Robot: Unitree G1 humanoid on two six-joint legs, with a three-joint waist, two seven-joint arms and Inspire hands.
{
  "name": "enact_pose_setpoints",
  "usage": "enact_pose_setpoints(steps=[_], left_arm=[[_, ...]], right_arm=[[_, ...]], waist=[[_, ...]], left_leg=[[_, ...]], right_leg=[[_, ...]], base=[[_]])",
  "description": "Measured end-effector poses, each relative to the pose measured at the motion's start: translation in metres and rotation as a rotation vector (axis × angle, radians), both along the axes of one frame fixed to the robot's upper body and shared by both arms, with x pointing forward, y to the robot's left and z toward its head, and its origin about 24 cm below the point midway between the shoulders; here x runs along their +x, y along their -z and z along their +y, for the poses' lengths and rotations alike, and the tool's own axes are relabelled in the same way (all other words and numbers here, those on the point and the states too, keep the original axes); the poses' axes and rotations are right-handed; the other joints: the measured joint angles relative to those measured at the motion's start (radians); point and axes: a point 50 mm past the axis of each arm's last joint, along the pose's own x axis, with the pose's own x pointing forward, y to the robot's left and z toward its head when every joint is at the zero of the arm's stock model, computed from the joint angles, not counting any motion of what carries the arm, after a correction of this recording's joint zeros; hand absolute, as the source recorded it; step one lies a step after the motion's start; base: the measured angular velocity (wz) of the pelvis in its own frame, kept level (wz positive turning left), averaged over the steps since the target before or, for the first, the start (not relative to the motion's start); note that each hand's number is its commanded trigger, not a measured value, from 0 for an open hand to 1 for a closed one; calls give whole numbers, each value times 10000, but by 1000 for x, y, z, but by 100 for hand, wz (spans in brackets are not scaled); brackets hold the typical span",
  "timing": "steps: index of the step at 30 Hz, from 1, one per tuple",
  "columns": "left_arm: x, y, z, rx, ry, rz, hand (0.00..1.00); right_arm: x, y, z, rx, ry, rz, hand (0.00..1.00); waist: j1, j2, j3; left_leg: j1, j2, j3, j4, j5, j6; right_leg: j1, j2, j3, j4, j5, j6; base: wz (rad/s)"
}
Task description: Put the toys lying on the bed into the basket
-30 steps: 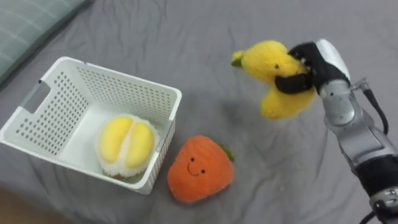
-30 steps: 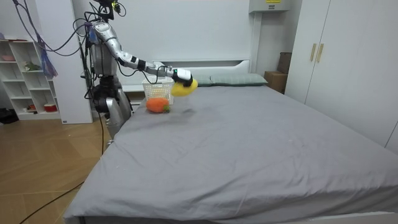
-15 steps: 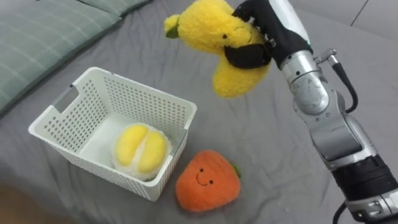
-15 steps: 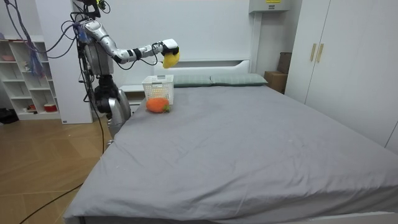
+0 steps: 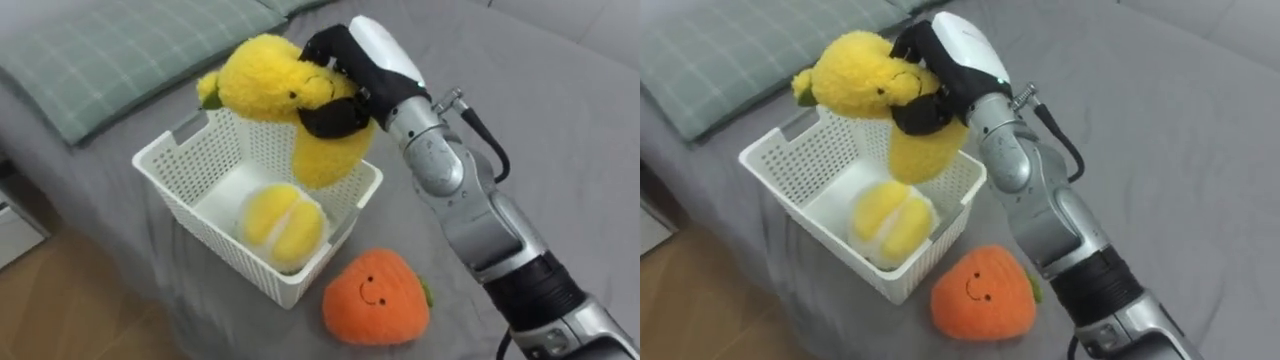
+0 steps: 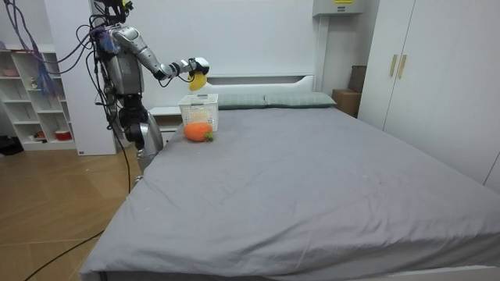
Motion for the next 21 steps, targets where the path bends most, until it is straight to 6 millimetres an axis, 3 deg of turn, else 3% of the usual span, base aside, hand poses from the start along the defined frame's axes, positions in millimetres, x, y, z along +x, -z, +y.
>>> enact_pose_setpoints(steps=[9,21], left_arm=[[-6,0,-2,76,11,435,0],[3,-2,-4,96,120,46,0]], right_arm=[[14,22,-10,-603,844,1129,0],[15,22,-16,-651,1017,1092,0]], waist=[[466,-292,-19],[413,-242,48]], left_leg=[[-231,-479,-914,115,302,122],[-303,-565,-1023,323,257,121]], right_leg=[[88,-217,-466,21,-103,103],[48,-212,-201,169,-94,117]], base=[[35],[3]])
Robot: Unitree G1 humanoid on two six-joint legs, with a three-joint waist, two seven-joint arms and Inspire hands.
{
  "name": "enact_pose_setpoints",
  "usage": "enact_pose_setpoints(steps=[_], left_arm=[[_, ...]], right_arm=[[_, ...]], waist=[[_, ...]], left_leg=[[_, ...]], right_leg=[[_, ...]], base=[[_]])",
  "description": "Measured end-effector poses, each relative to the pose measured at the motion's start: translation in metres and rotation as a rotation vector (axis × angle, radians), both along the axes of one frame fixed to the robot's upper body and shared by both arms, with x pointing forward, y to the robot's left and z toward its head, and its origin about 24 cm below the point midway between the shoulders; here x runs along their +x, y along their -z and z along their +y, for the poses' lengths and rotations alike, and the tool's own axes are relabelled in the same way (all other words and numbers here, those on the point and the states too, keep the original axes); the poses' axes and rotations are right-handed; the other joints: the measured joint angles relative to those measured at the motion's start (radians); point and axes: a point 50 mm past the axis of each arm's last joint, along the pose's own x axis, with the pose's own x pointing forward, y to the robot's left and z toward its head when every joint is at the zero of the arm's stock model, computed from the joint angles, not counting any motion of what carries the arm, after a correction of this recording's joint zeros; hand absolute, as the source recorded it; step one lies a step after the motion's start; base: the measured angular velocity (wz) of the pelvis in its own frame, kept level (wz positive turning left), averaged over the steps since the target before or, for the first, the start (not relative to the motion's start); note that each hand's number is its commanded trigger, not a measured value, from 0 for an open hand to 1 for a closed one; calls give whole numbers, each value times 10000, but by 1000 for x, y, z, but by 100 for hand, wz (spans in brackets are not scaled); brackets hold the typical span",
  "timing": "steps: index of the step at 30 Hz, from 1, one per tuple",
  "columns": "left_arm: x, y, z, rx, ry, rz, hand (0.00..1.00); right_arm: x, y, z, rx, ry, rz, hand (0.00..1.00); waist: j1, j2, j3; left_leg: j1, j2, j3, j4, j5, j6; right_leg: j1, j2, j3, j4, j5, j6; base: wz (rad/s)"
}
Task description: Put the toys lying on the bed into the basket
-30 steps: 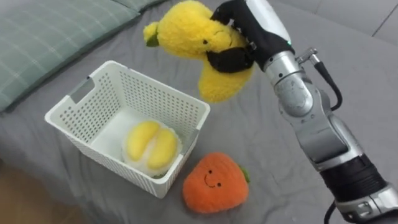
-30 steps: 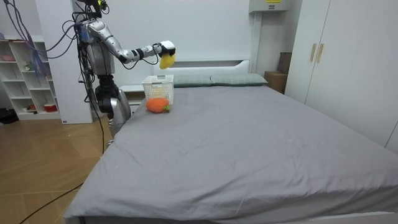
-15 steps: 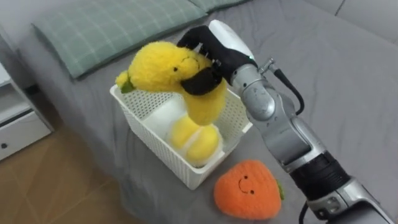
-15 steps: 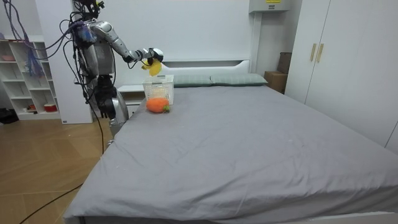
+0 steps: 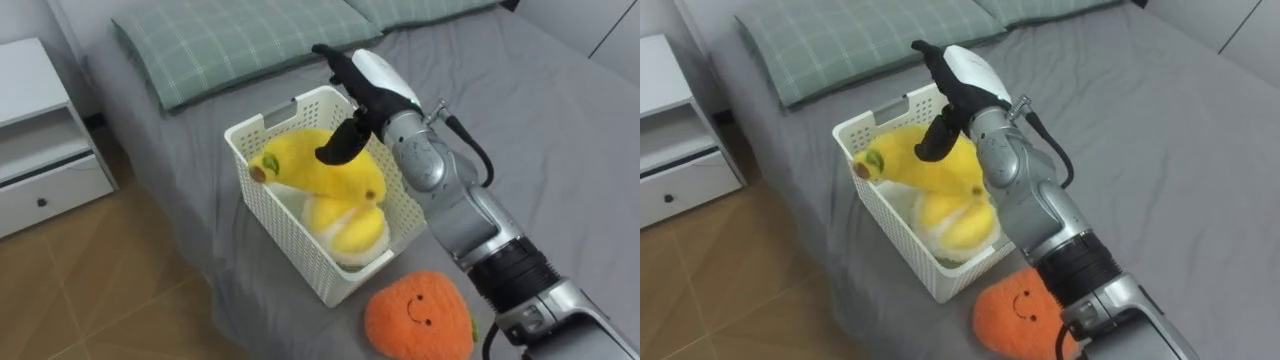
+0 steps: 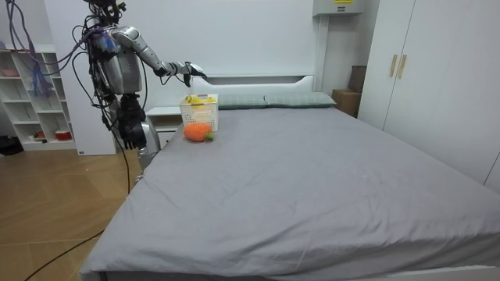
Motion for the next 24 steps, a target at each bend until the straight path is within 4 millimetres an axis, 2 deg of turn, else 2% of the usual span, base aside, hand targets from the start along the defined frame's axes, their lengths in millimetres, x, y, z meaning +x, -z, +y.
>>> enact_pose_setpoints(steps=[12,24], left_arm=[[8,-3,0,171,386,-252,0],[20,-6,0,242,558,-648,0]], right_arm=[[3,10,-9,-259,285,428,0],[6,6,-21,20,551,276,0]], waist=[[-197,49,27],[-487,64,7]], left_leg=[[-9,19,98,-17,1,22],[92,35,194,-40,12,76]], right_leg=[[-51,4,219,16,1,-1],[-34,13,474,13,1,-1]], base=[[-2],[-2]])
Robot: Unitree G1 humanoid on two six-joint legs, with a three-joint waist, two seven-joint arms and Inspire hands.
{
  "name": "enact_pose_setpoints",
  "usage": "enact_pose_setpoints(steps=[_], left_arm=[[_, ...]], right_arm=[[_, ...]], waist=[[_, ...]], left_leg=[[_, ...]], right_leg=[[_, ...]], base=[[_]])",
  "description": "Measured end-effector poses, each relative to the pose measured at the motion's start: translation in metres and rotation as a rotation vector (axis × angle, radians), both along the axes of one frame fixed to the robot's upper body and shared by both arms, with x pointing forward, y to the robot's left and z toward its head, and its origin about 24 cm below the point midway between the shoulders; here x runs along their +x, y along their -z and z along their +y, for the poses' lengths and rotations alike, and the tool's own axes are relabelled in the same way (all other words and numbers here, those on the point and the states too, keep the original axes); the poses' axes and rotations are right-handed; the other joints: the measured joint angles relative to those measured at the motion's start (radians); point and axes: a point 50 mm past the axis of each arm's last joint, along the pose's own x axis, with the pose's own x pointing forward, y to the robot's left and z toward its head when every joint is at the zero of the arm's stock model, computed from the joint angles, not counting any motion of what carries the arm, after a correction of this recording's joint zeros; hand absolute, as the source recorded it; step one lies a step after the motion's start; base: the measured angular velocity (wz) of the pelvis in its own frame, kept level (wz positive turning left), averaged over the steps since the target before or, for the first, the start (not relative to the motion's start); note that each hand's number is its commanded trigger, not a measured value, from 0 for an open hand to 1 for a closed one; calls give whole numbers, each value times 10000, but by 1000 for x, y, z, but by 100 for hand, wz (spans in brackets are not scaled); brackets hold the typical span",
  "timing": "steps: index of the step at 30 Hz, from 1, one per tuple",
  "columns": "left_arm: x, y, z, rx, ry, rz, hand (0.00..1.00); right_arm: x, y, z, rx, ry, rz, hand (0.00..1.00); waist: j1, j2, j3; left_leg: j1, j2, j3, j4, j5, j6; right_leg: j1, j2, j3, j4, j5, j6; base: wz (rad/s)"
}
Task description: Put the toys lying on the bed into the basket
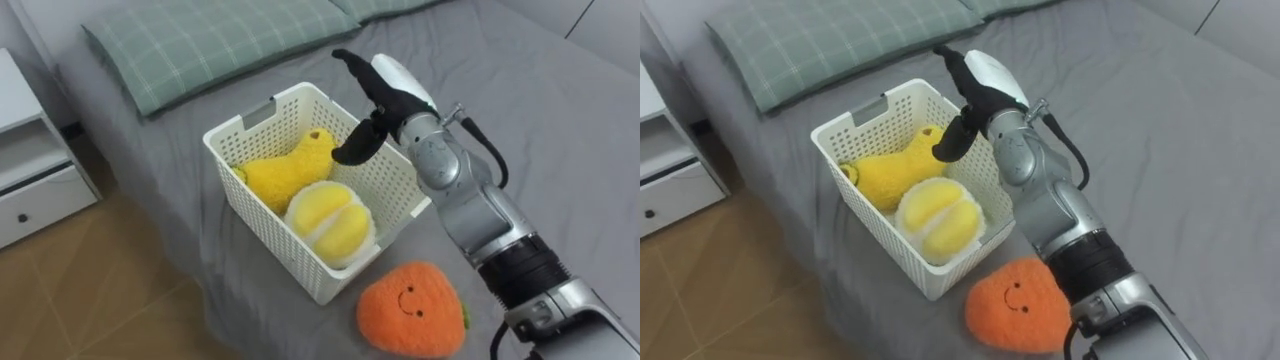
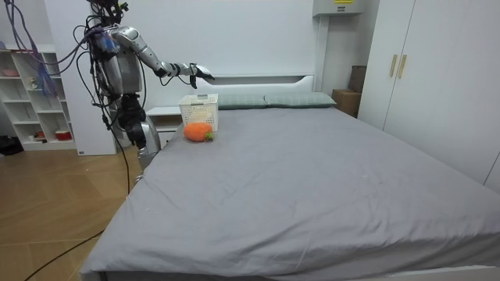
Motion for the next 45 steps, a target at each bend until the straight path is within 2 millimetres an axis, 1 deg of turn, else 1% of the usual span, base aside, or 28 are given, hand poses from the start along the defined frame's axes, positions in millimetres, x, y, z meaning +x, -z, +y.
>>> enact_pose_setpoints(steps=[2,5,8,10,12,14,16,17,18,19,20,21,22,23,24,25,26,27,28,30,31,33,34,36,38,39,43,45], left_arm=[[1,0,0,0,12,-49,0],[1,0,0,-18,16,-55,0],[1,0,0,-22,11,-40,0],[-2,0,0,-23,-5,16,0],[-6,1,-1,-24,-35,109,0],[-12,2,0,-13,-75,255,0],[-20,4,0,-11,-142,497,0],[-26,4,1,-5,-181,628,0],[-28,4,1,-8,-193,684,0],[-29,5,1,-9,-201,708,0],[-30,5,1,-13,-217,741,0],[-32,5,1,-14,-236,767,0],[-33,5,1,-14,-245,782,0],[-34,5,1,-8,-252,818,0],[-34,5,0,-22,-255,806,0],[-35,6,-1,-42,-259,807,0],[-35,6,-4,-112,-268,771,0],[-36,7,-5,-157,-279,764,0],[-37,7,-5,-159,-284,778,0],[-41,7,-3,-115,-302,865,0],[-42,7,-3,-115,-309,881,0],[-41,7,-5,-171,-321,696,0],[-41,7,-5,-186,-325,664,0],[-38,7,-6,-238,-351,529,0],[-42,8,-6,-274,-478,589,0],[-40,8,-7,-247,-458,529,0],[-44,8,-7,-251,-479,617,0],[-48,9,-8,-265,-506,705,0]], right_arm=[[0,0,-1,-12,33,-11,0],[1,-1,-3,51,51,-63,0],[1,-1,-7,421,192,50,0],[1,-2,-7,657,249,69,0],[2,-4,-12,1297,390,108,0],[3,-4,-17,1932,546,164,0],[-1,2,-24,2598,872,328,0],[-4,7,-28,2997,1073,455,0],[-7,11,-33,3394,1287,572,0],[-8,13,-36,3588,1415,638,0],[-13,21,-43,3978,1742,772,0],[-19,31,-49,4172,2088,942,0],[-22,37,-51,4282,2234,1076,0],[-29,47,-55,4448,2466,1391,0],[-35,56,-59,4622,2656,1685,0],[-37,59,-62,4774,2787,1813,0],[-42,65,-69,5116,3134,1992,0],[-46,70,-74,5366,3478,2076,0],[-48,72,-76,5474,3626,2118,0],[-53,78,-79,5532,3940,2160,0],[-56,80,-80,5521,4017,2150,0],[-63,87,-83,5519,4216,2193,0],[-65,89,-84,5521,4251,2223,0],[-76,101,-87,5464,4460,2487,0],[-85,113,-90,5352,4689,2889,0],[-91,119,-92,5308,4803,3133,0],[-99,130,-90,5197,4776,3652,0],[-100,132,-83,5244,4392,3904,0]], waist=[[4,-2,-3],[-31,-19,-34],[-15,-19,-35],[-23,-31,-81],[-236,-32,-95],[-339,5,-87],[-379,78,-121],[-592,128,-141],[-757,122,-160],[-868,159,-140],[-1012,228,-113],[-1084,259,-132],[-1091,270,-140],[-1181,323,-141],[-1395,383,-120],[-1461,417,-141],[-1646,504,-190],[-1739,585,-214],[-1765,611,-226],[-1968,646,-237],[-1996,643,-240],[-2176,644,-237],[-2196,647,-235],[-2220,682,-213],[-2277,696,-204],[-2302,716,-190],[-2356,800,-139],[-2396,821,-145]], left_leg=[[64,19,55,-30,-1,1],[118,55,174,-51,-6,8],[243,80,283,-89,-7,13],[264,124,388,-118,-21,27],[269,126,389,-119,-22,27],[359,164,527,-133,-30,38],[519,205,730,-139,-61,74],[544,208,751,-139,-84,86],[547,207,753,-139,-104,89],[559,210,762,-139,-116,91],[599,227,844,-134,-124,102],[635,265,988,-135,-134,115],[668,291,1070,-138,-153,120],[678,332,1191,-140,-199,118],[631,346,1246,-127,-243,112],[578,346,1270,-124,-262,89],[571,363,1358,-132,-264,101],[584,399,1521,-161,-250,155],[603,424,1607,-168,-252,161],[766,506,1846,-264,-280,166],[799,519,1884,-311,-280,166],[903,559,1986,-391,-297,150],[932,572,2024,-397,-302,148],[946,626,2164,-438,-360,139],[945,637,2170,-436,-381,136],[942,644,2175,-436,-393,130],[942,683,2291,-453,-410,121],[945,720,2378,-459,-428,112]], right_leg=[[0,6,116,1,0,0],[10,16,247,17,2,-3],[93,16,360,32,5,-4],[77,21,391,38,11,-10],[115,31,417,28,18,-9],[156,45,531,19,27,-11],[252,53,683,18,31,-8],[286,47,672,18,32,-6],[288,43,677,20,33,-4],[285,43,687,22,36,0],[247,38,728,33,38,1],[235,47,868,54,41,0],[237,55,951,71,48,-3],[233,56,1020,112,54,-3],[160,65,1118,171,54,-3],[115,66,1163,172,54,-3],[18,72,1258,183,87,18],[-22,76,1381,186,97,26],[-33,88,1471,189,100,26],[-6,115,1548,171,116,21],[-2,121,1583,166,116,20],[7,151,1670,157,116,20],[14,163,1716,150,116,20],[19,191,1760,145,118,17],[17,202,1768,145,119,16],[6,209,1780,143,119,16],[-47,245,1949,138,117,13],[-84,270,2019,141,117,12]], base=[[-9],[-11],[-12],[-13],[0],[-15],[-26],[-10],[-4],[-5],[-17],[-28],[-38],[-34],[-25],[-21],[-24],[-31],[-35],[-34],[-24],[-16],[-19],[-18],[-5],[0],[-9],[-13]])
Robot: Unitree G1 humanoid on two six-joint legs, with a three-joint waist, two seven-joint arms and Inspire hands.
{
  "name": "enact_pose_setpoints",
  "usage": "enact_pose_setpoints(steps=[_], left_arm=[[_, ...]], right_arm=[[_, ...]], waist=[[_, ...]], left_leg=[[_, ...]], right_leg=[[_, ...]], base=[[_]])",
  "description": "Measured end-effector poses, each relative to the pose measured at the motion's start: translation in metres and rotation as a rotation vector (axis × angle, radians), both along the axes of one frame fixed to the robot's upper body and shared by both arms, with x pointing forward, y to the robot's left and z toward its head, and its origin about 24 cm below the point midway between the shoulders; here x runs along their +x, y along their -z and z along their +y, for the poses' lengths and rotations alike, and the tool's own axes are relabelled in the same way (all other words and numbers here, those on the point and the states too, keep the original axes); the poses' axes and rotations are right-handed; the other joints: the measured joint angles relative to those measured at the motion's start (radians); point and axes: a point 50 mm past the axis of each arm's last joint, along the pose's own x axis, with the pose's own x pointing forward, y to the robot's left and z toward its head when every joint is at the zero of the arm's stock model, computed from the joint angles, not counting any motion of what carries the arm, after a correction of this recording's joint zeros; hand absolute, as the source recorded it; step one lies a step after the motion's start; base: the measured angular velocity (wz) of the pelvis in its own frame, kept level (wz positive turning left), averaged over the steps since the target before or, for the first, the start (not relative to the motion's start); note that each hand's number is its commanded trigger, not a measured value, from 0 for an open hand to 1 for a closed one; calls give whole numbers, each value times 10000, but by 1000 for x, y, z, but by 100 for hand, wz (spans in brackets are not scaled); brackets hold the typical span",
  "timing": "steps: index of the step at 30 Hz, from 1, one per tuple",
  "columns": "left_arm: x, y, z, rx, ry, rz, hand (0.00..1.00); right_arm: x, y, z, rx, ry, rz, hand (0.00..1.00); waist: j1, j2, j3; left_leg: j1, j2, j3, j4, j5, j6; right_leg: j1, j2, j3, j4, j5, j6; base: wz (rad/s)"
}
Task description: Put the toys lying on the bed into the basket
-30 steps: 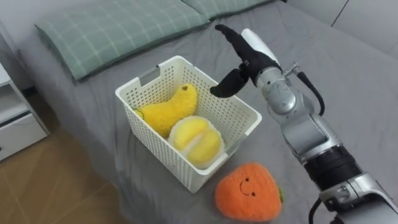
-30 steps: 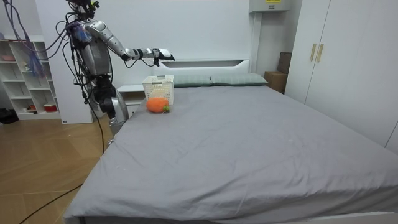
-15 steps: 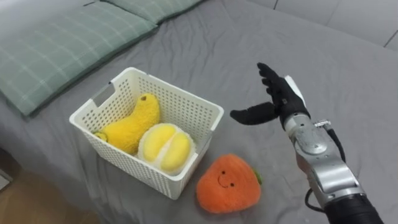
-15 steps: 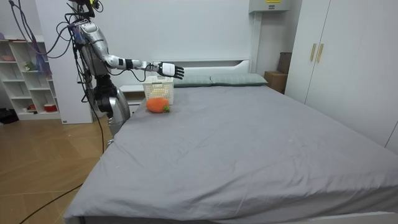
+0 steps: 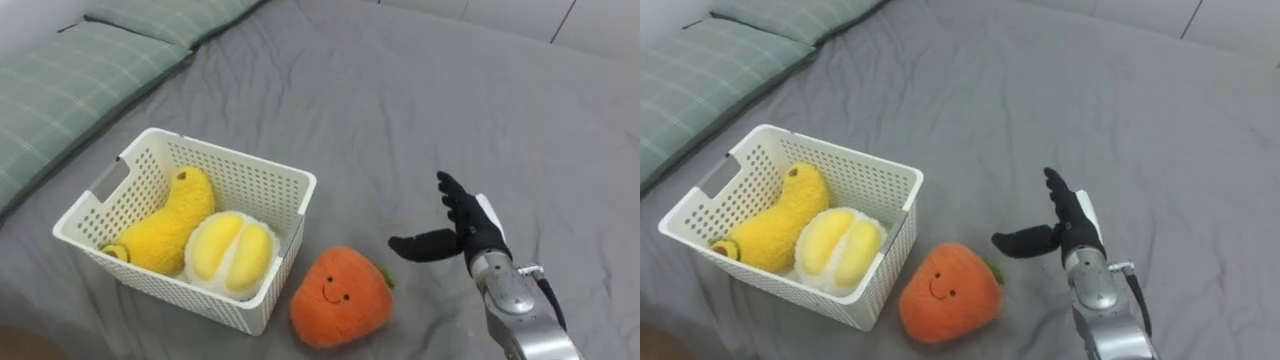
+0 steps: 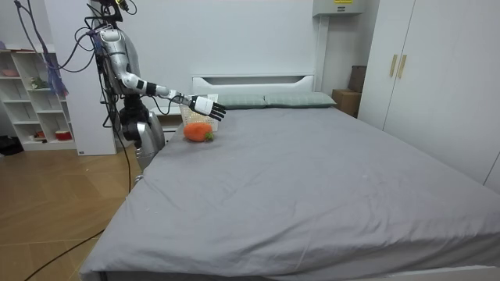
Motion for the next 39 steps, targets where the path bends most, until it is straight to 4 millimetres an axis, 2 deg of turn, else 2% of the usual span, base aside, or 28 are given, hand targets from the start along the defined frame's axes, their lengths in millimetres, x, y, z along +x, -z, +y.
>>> enact_pose_setpoints(steps=[9,14,16,18,22,24,30,34,39], left_arm=[[-6,0,-1,6,7,190,0],[-10,0,1,51,8,288,0],[-11,0,1,82,80,378,0],[-15,1,0,112,136,594,0],[-22,2,-4,59,350,981,0],[-25,2,-8,47,474,1082,0],[-26,3,-12,-17,467,1187,0],[-25,3,-12,-34,456,1159,0],[-24,3,-12,-37,431,1112,0]], right_arm=[[-5,7,23,-538,-1828,466,0],[-11,16,28,-1201,-2609,969,0],[-15,23,27,-1603,-2754,1340,0],[-22,33,27,-1715,-2847,1947,0],[-25,39,38,-1957,-3332,2351,0],[-28,43,39,-2085,-3603,2616,0],[-27,43,40,-2786,-4076,2802,0],[-27,43,38,-3252,-4174,2881,0],[-29,49,33,-3754,-4087,3089,0]], waist=[[-32,-17,-23],[51,-41,9],[122,-99,-25],[254,-147,-18],[311,-152,-21],[501,-141,-14],[696,-97,29],[901,-67,42],[1150,-172,20]], left_leg=[[31,6,-14,14,-12,-4],[106,-7,-125,203,-191,-6],[82,-25,-218,340,-262,-5],[120,-40,-278,342,-266,-3],[105,-48,-331,341,-264,-3],[89,-67,-393,351,-261,-5],[-70,-184,-852,504,-235,-37],[-98,-234,-970,552,-224,-50],[-193,-325,-1076,554,-156,-2]], right_leg=[[46,13,-25,-10,1,-4],[280,37,-74,-99,1,-4],[363,43,-140,-119,4,-10],[425,40,-199,-134,4,-10],[427,33,-282,-148,4,-9],[449,33,-315,-165,3,-9],[610,12,-792,-332,-1,-9],[637,-19,-905,-325,-55,-19],[644,-122,-1208,-340,-110,-9]], base=[[0],[3],[9],[7],[5],[8],[23],[13],[11]])
